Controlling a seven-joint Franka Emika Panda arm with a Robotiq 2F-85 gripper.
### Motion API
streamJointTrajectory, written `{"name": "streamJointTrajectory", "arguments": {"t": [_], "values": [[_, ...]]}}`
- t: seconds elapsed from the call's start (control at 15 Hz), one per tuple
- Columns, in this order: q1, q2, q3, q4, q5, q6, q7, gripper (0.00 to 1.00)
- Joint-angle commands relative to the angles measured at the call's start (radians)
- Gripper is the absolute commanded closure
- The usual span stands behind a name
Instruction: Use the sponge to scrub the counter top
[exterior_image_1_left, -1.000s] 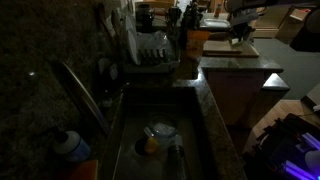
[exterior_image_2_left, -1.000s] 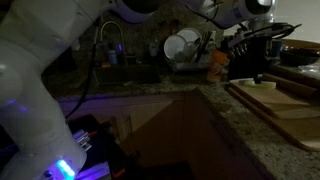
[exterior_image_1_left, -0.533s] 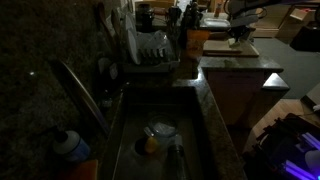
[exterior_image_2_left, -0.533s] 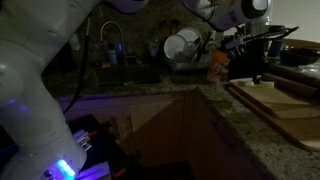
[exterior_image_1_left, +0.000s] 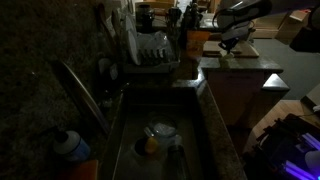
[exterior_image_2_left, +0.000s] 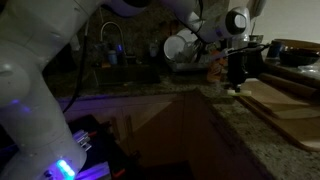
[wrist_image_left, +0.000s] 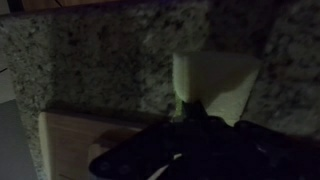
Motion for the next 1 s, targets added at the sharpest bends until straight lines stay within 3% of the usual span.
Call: {"name": "streamJointTrajectory", "arguments": {"t": [0.0, 0.2, 0.47, 0.93], "values": [[0.109, -0.078, 0.006, -0.236, -0.041, 0.086, -0.049, 0.99], [0.188, -0.138, 0.007, -0.361, -0.116, 0.155, -0.083, 0.99], [0.229, -0.246, 0.021, -0.540, -0.200, 0.308, -0.160, 0.99], [0.172, -0.466, 0.044, -0.886, -0.241, 0.542, -0.469, 0.99]]}}
